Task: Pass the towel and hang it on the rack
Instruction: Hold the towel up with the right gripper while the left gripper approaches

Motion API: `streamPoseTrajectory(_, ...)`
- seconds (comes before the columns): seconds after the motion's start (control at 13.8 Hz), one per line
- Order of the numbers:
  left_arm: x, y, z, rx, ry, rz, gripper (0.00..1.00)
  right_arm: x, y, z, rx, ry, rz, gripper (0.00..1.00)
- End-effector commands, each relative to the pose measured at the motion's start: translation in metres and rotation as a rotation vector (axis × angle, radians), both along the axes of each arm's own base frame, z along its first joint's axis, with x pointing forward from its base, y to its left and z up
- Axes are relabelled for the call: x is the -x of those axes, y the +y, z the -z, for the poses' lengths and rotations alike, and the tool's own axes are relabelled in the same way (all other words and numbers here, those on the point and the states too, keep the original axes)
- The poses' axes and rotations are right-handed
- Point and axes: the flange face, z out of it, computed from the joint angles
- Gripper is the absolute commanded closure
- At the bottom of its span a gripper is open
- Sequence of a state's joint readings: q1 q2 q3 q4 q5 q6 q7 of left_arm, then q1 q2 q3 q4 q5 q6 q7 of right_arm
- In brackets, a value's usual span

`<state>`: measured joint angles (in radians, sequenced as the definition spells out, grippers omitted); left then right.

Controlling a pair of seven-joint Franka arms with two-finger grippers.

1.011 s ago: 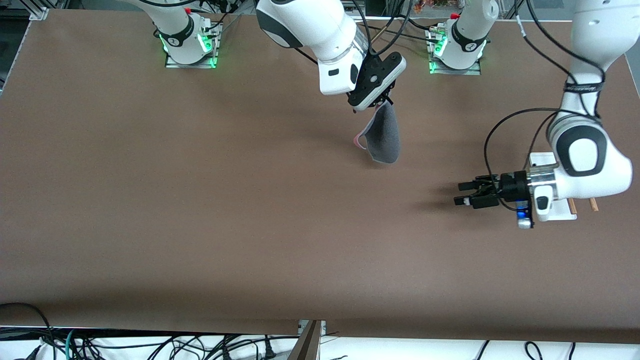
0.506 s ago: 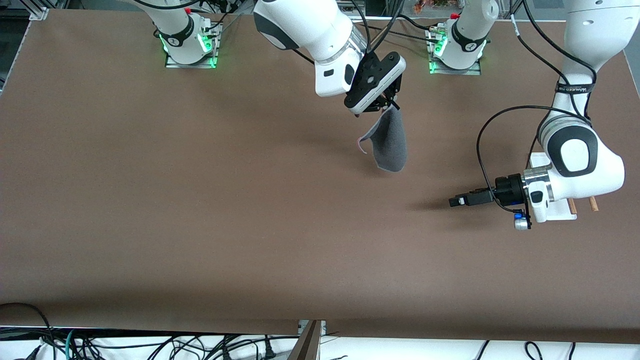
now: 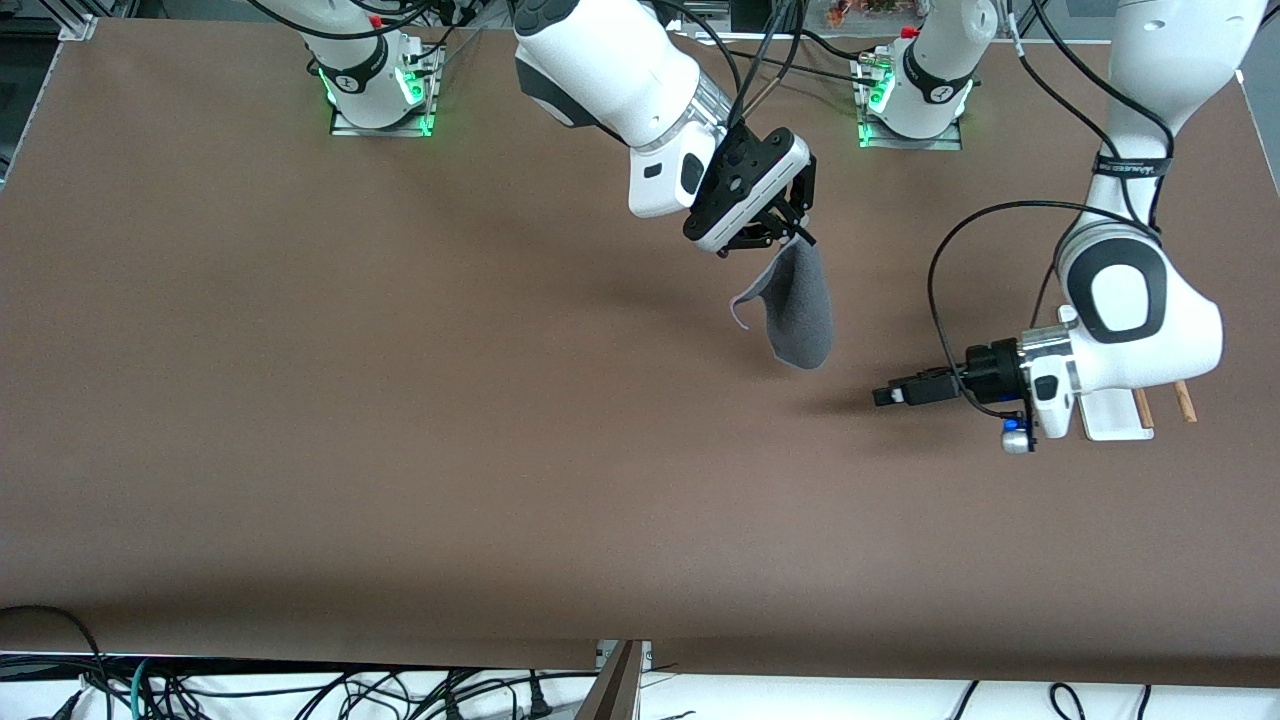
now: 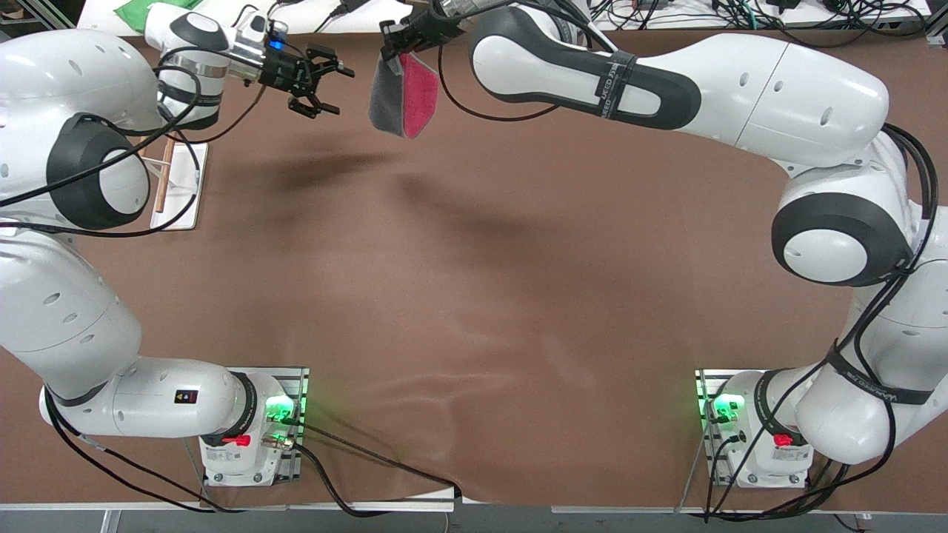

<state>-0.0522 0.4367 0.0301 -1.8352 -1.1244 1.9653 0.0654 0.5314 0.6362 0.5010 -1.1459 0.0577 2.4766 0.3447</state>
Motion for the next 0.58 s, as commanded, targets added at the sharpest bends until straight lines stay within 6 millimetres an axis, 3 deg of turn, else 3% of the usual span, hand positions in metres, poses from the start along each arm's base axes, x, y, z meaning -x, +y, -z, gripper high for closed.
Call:
streamPoseTrajectory(0.0, 0.007, -0.028, -0.004, 0.051, 0.187, -0.139, 0.00, -0.006, 0.005, -0.009, -0.059, -0.014, 0.026, 1.00)
streamPoseTrajectory(0.29, 0.007, -0.061, -0.001, 0.130, 0.405, -0.270, 0.00, -0.006, 0.005, -0.011, -0.066, -0.017, 0.027, 1.00)
streamPoseTrajectory(0.51, 0.008, -0.078, 0.010, 0.155, 0.439, -0.310, 0.02, -0.006, 0.005, -0.011, -0.071, -0.022, 0.029, 1.00)
